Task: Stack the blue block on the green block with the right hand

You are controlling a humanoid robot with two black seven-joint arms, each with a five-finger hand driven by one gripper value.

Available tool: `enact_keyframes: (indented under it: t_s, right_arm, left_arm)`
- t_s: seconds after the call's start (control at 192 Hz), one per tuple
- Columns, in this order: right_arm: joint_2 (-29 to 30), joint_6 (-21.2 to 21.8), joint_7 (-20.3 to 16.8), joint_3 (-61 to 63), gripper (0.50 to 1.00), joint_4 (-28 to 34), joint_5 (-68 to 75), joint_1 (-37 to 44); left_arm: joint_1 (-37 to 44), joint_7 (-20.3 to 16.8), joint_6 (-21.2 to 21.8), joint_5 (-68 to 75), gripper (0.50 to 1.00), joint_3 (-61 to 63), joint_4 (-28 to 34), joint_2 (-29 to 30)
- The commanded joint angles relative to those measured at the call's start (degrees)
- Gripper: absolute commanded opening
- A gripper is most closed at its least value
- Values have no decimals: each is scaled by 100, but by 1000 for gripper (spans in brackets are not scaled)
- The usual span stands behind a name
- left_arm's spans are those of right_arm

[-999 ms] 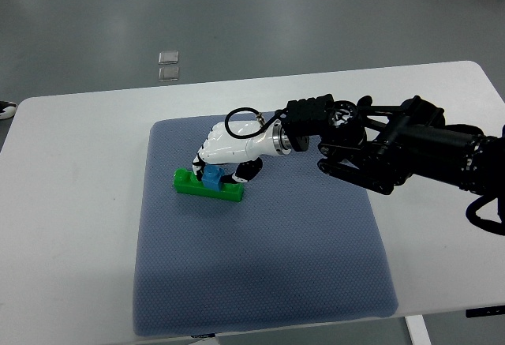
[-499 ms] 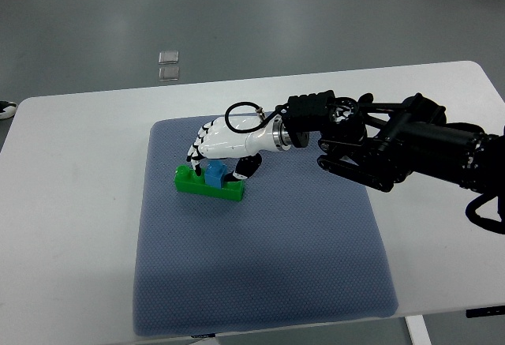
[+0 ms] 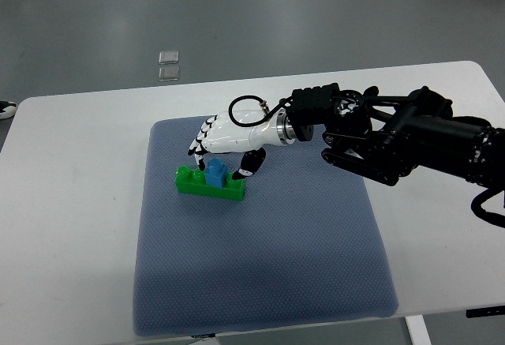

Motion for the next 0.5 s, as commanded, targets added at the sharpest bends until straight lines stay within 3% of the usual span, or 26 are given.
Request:
enact_keyframes:
  t_s: [0.0, 0.494]
  right_arm:
    - [-35, 9, -9, 4, 889, 0, 12, 63]
    - [-606, -44, -53, 356, 913, -115, 311, 213]
  left_arm:
    - [0, 0, 0, 1, 1000, -6, 0, 0]
    - [0, 0, 0, 1, 1000, 3, 0, 0]
